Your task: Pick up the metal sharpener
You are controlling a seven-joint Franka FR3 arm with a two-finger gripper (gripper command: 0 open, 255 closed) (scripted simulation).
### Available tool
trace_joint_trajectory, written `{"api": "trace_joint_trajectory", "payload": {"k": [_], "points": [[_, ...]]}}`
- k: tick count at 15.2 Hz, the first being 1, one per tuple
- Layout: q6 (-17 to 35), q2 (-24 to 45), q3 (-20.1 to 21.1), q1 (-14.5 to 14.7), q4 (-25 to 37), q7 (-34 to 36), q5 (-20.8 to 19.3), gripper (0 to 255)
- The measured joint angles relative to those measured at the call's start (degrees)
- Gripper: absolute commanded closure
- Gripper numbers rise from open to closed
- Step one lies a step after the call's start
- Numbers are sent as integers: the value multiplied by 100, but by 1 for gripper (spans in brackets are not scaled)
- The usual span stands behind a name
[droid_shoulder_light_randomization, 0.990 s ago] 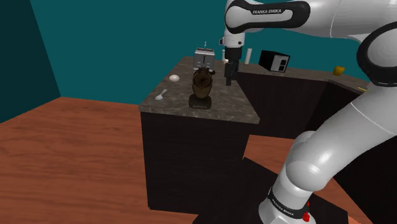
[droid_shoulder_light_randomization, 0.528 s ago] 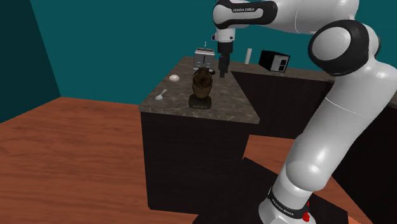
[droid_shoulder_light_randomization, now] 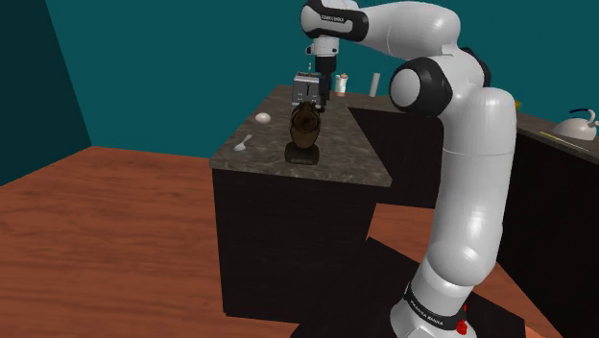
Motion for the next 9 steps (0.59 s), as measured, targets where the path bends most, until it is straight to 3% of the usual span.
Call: {"api": "trace_joint_trajectory", "payload": {"k": [2,8,9], "points": [[19,133,2,-43,113,-79,42,0],[543,-25,21,28,-567,-15,-14,0],[579,-44,20,31,-620,-14,-20,255]]}}
